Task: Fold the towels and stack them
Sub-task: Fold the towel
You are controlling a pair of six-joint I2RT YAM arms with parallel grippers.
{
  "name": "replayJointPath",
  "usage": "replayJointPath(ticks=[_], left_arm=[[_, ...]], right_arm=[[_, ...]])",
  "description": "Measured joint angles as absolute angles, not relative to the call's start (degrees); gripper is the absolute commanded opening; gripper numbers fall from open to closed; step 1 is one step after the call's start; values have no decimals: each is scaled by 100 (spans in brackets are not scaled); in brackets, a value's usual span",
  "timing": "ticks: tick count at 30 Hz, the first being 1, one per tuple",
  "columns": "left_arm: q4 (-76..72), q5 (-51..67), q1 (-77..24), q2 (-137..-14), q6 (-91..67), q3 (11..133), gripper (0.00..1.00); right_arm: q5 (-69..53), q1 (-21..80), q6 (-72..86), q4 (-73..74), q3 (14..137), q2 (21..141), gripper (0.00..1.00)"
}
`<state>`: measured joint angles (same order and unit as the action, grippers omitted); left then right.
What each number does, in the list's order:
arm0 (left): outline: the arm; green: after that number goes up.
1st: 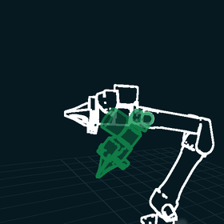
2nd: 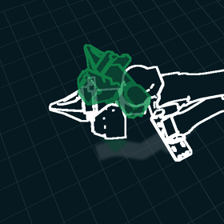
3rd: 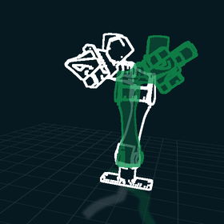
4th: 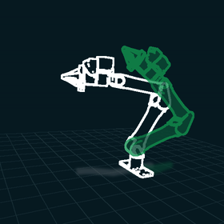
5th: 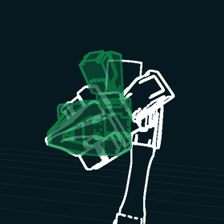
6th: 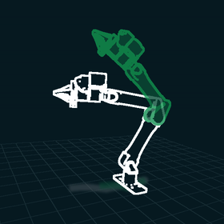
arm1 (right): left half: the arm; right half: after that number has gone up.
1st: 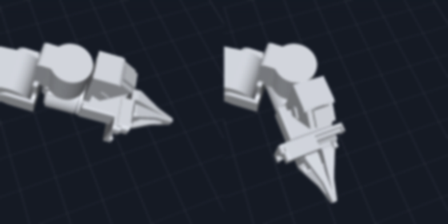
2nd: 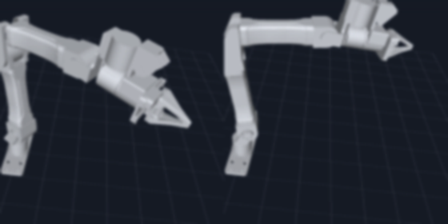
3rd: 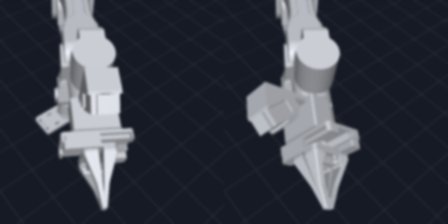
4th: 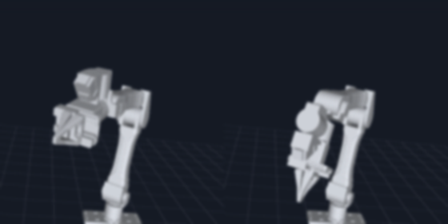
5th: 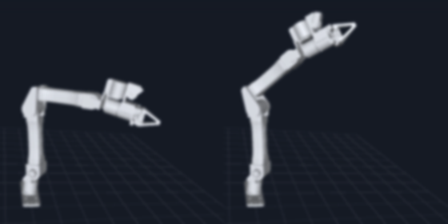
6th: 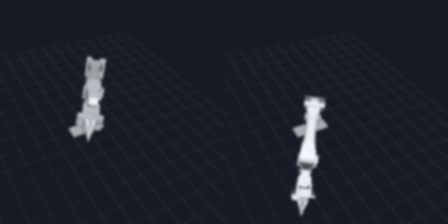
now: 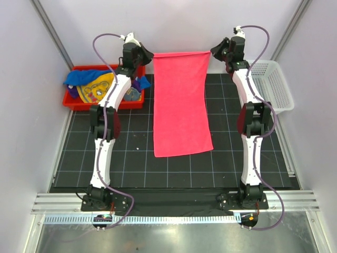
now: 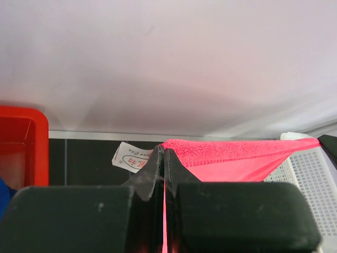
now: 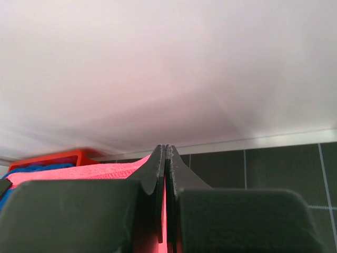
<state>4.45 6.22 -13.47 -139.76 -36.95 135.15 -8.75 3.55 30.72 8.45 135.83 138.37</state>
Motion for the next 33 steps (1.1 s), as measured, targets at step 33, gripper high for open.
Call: replayJointPath(ticks=[33], left_arm=[[502,939,-1310,-11028,-4042,9118,0]], right_arm=[[-1640,329,3404,1520,10116,11559,1]])
